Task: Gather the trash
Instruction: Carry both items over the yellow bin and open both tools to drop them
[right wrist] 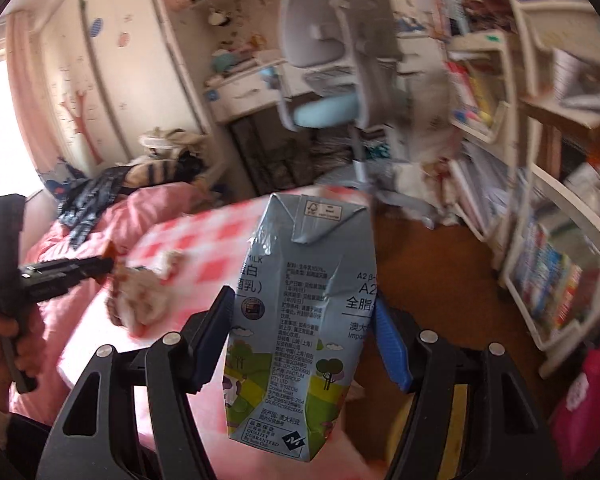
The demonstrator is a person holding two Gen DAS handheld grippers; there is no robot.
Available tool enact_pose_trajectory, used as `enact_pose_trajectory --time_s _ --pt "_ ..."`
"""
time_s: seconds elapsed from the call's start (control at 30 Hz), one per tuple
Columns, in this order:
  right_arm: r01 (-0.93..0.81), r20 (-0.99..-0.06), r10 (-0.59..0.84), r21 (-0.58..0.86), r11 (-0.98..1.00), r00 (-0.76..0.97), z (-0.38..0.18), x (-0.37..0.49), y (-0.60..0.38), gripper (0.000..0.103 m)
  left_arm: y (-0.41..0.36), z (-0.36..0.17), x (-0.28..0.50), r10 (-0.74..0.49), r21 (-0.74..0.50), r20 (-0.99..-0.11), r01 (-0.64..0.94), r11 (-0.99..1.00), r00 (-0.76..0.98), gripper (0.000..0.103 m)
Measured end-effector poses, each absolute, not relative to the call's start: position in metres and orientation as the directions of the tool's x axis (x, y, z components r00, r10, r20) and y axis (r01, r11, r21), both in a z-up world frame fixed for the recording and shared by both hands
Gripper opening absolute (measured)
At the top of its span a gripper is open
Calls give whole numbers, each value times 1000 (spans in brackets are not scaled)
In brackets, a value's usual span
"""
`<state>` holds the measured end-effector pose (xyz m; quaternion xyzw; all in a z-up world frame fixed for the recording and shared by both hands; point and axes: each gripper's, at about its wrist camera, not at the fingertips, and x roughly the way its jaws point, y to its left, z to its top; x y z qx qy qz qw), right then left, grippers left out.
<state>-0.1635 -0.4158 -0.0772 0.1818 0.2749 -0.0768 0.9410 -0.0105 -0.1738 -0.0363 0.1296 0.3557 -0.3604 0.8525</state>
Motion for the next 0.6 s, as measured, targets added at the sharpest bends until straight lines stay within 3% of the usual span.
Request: enact_pose_trajectory --time_s 0.47,0.57,0.6 --pt "446 -648 -146 326 834 747 -192 -212 -506 66 -375 -119 -91 -557 -142 -811 864 484 179 20" --pt "487 -672 -159 334 807 724 -204 -225 -518 79 -413 -142 -104 -538 -164 -833 868 468 133 22" --pt "505 -671 -175 334 796 720 -203 -232 -520 82 -422 -149 -108 -531 -171 -839 872 459 115 32"
